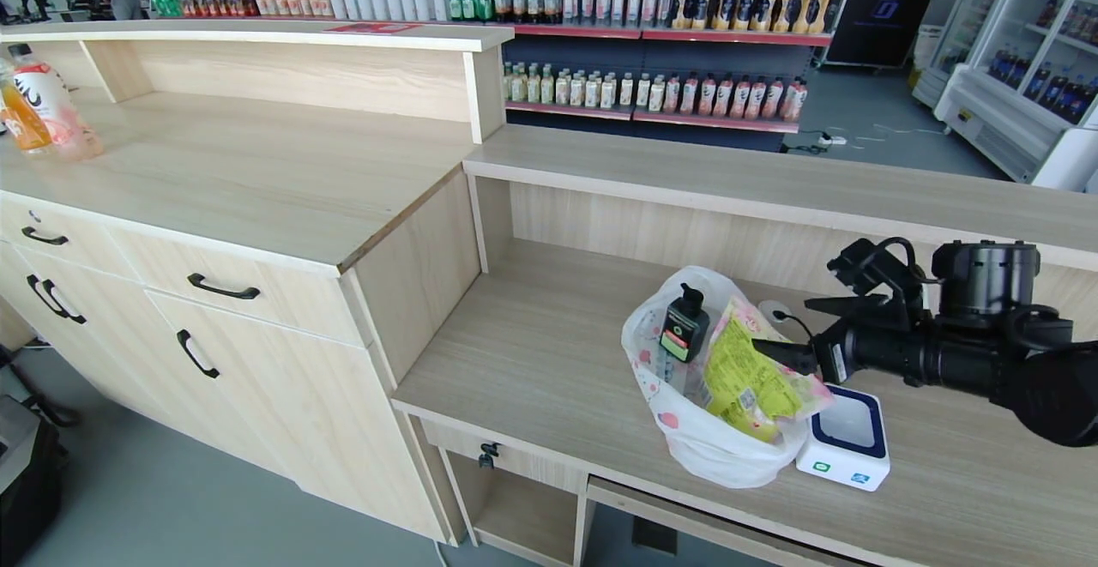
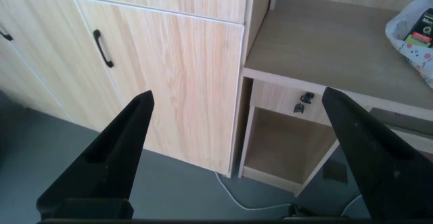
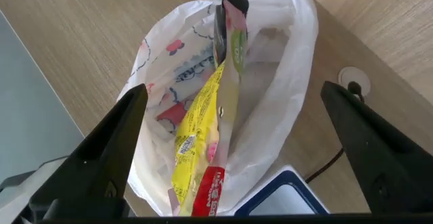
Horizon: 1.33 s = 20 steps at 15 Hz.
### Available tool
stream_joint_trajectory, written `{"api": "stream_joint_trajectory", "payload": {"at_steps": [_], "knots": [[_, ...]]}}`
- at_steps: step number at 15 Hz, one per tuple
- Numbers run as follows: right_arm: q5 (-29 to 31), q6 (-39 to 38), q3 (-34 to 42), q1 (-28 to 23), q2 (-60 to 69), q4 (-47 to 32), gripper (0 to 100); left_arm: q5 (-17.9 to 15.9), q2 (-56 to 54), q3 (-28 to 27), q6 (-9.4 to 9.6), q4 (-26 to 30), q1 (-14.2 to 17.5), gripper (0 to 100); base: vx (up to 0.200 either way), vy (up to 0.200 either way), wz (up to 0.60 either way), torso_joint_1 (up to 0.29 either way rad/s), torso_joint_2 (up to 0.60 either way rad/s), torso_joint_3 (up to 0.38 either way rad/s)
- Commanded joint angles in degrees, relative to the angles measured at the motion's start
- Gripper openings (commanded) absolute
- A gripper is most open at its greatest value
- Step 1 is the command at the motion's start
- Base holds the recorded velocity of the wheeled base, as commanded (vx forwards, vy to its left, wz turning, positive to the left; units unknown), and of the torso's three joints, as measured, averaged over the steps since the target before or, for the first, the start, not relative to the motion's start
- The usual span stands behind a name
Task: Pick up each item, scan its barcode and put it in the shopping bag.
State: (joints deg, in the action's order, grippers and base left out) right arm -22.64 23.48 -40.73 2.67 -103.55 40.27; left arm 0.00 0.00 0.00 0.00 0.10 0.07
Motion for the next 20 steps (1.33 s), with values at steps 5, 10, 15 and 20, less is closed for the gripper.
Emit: {"api": "stream_joint_trajectory", "payload": {"at_steps": [5, 10, 15, 20], "knots": [[1.4, 3.9, 5.6, -7.0, 13.8, 0.4, 100, 0.0, 0.1, 0.0, 0.0, 0.0, 0.0, 100, 0.0, 0.0, -0.12, 0.001, 0.0, 0.0], [4.3, 3.2, 0.0, -10.3, 20.1, 0.3, 100, 0.0, 0.1, 0.0, 0.0, 0.0, 0.0, 100, 0.0, 0.0, -0.6, -0.053, 0.1, 0.047], [8.3, -7.7, 7.2, -13.6, 30.0, 0.3, 100, 0.0, 0.1, 0.0, 0.0, 0.0, 0.0, 100, 0.0, 0.0, 0.0, 0.049, -0.1, -0.043], [21.8, -16.9, 29.8, -13.7, 49.2, -1.4, 100, 0.0, 0.1, 0.0, 0.0, 0.0, 0.0, 100, 0.0, 0.0, 0.0, 0.0, 0.0, 0.0]]}}
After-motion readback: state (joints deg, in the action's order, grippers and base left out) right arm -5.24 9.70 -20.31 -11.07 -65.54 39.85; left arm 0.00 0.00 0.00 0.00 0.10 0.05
